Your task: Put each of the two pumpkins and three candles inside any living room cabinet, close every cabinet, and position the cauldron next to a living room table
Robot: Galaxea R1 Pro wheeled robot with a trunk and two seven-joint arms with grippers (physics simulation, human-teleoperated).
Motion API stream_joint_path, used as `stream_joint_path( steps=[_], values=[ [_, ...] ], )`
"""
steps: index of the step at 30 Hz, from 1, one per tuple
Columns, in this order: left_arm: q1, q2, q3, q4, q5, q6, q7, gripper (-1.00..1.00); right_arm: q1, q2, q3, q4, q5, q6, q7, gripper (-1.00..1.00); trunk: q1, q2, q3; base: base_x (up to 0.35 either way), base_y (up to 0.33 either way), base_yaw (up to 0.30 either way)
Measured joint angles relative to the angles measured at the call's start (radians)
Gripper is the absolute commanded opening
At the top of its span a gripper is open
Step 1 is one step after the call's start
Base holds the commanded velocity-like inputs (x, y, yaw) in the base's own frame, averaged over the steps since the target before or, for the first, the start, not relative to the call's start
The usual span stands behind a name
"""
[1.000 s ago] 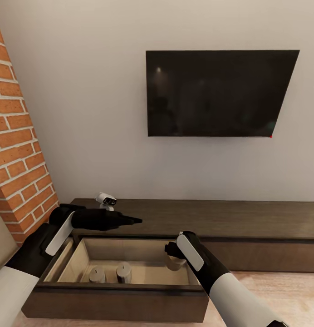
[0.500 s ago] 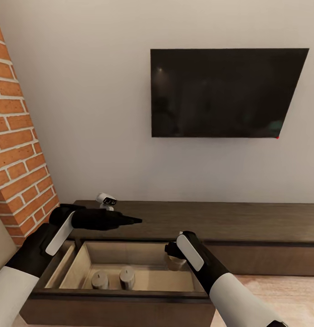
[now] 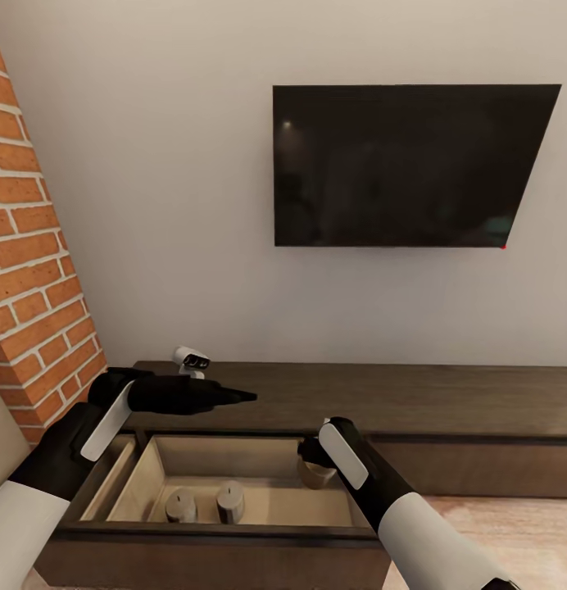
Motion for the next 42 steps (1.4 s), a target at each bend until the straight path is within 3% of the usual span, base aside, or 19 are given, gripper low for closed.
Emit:
stream_joint_path(
  steps=[15,23,35,42],
  values=[
    [0.015,0.005,-0.001,-0.083,0.02,0.0,0.0,1.0,0.0,0.008,0.003,0.029,0.0,-0.069,0.001,-1.0,0.058,-0.105,-0.047,0.0,0.0,0.0],
    [0.017,0.004,-0.001,-0.089,0.02,0.0,0.0,1.0,0.0,0.015,0.066,0.086,-0.001,-0.16,0.082,-1.0,0.088,-0.161,-0.072,0.0,0.0,0.0],
    [0.017,0.004,-0.001,-0.088,0.02,0.0,0.0,1.0,-0.001,0.018,0.08,0.122,0.0,-0.224,0.098,-1.0,0.134,-0.245,-0.11,0.0,0.0,0.0],
    [0.017,0.004,-0.001,-0.088,0.02,0.0,0.0,1.0,-0.001,0.019,0.08,0.126,0.0,-0.232,0.099,-1.0,0.134,-0.245,-0.11,0.0,0.0,0.0]
  ],
)
